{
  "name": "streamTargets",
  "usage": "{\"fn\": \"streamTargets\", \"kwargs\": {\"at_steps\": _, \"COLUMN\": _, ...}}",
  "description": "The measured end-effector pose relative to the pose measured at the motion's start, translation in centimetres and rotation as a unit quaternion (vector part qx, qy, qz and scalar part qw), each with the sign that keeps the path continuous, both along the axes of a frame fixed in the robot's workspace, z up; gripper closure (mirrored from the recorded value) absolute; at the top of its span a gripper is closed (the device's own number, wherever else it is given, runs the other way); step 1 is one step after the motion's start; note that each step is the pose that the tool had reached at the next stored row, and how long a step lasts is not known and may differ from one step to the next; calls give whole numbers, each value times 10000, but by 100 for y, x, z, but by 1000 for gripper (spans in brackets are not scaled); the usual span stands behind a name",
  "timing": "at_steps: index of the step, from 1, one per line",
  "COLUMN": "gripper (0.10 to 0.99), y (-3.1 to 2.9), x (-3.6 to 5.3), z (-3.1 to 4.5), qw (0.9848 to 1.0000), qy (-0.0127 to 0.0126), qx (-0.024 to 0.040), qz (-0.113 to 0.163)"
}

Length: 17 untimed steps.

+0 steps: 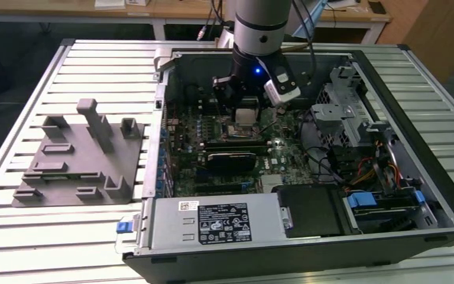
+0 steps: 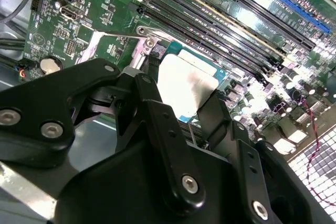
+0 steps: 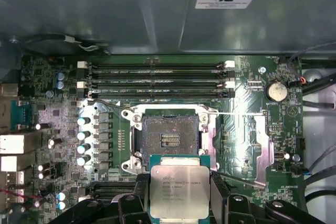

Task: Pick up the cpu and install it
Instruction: 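Place the cpu into insertion slot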

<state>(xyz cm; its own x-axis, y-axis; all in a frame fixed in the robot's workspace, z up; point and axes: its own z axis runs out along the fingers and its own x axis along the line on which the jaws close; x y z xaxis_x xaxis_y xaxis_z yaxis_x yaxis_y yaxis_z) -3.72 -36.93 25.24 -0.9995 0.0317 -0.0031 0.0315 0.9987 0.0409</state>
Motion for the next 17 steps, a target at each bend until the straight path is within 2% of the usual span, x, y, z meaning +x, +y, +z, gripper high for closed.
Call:
{"fn": "streamTargets", "kwargs": {"at_steps": 4, "gripper": 541, "y": 0, "x": 0, "z": -6, "qw": 9993, "qy": 0, "qx": -1, "qz": -363}}
{"fn": "streamTargets", "kwargs": {"at_steps": 8, "gripper": 541, "y": 0, "x": -1, "z": -8, "qw": 9976, "qy": 0, "qx": 0, "qz": -697}}
{"fn": "streamTargets", "kwargs": {"at_steps": 14, "gripper": 541, "y": 0, "x": 0, "z": -8, "qw": 9931, "qy": 0, "qx": 0, "qz": -1170}}
{"fn": "streamTargets", "kwargs": {"at_steps": 17, "gripper": 541, "y": 0, "x": -1, "z": -8, "qw": 9904, "qy": 0, "qx": 0, "qz": -1383}}
